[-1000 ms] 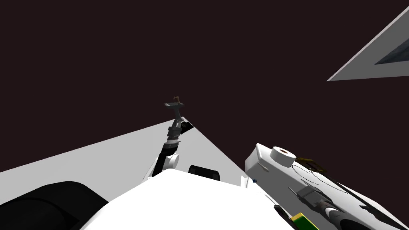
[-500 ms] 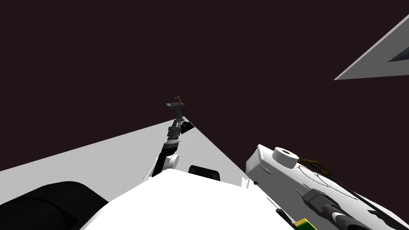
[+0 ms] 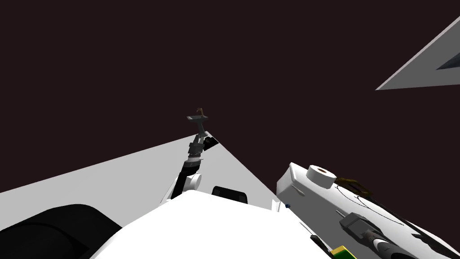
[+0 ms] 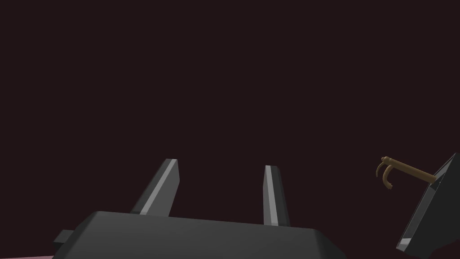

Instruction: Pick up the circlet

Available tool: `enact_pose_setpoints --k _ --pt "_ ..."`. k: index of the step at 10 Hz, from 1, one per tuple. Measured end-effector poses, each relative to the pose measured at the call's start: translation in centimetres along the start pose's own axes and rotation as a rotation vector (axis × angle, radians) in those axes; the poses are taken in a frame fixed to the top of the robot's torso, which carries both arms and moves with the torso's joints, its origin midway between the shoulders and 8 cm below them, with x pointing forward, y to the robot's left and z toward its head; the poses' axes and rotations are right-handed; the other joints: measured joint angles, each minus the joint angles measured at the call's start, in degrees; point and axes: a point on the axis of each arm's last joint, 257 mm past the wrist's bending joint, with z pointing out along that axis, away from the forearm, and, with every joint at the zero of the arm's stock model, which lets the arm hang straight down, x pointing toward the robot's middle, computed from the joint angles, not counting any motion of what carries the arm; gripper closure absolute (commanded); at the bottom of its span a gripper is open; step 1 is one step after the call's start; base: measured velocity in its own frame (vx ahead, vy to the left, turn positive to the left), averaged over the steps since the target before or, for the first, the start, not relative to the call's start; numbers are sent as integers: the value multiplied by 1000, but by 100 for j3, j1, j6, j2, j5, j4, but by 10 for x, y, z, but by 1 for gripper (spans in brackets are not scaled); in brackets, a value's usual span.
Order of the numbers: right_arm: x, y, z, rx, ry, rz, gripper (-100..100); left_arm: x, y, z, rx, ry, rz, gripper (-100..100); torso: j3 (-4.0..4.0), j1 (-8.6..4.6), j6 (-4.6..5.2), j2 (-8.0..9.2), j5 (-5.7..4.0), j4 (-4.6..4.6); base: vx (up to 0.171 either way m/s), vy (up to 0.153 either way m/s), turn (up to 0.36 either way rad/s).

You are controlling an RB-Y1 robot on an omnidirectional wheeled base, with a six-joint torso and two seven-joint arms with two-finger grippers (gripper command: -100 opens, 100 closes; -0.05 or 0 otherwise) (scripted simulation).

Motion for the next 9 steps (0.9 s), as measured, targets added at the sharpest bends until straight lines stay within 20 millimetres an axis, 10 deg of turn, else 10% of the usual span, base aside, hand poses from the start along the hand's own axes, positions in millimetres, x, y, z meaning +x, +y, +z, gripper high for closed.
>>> enact_pose_setpoints --k 9 --pt "-50 -82 -9 47 -127 46 -100 0 0 0 0 0 0 0 -19 -25 2 -32 -5 -7 30 -17 28"
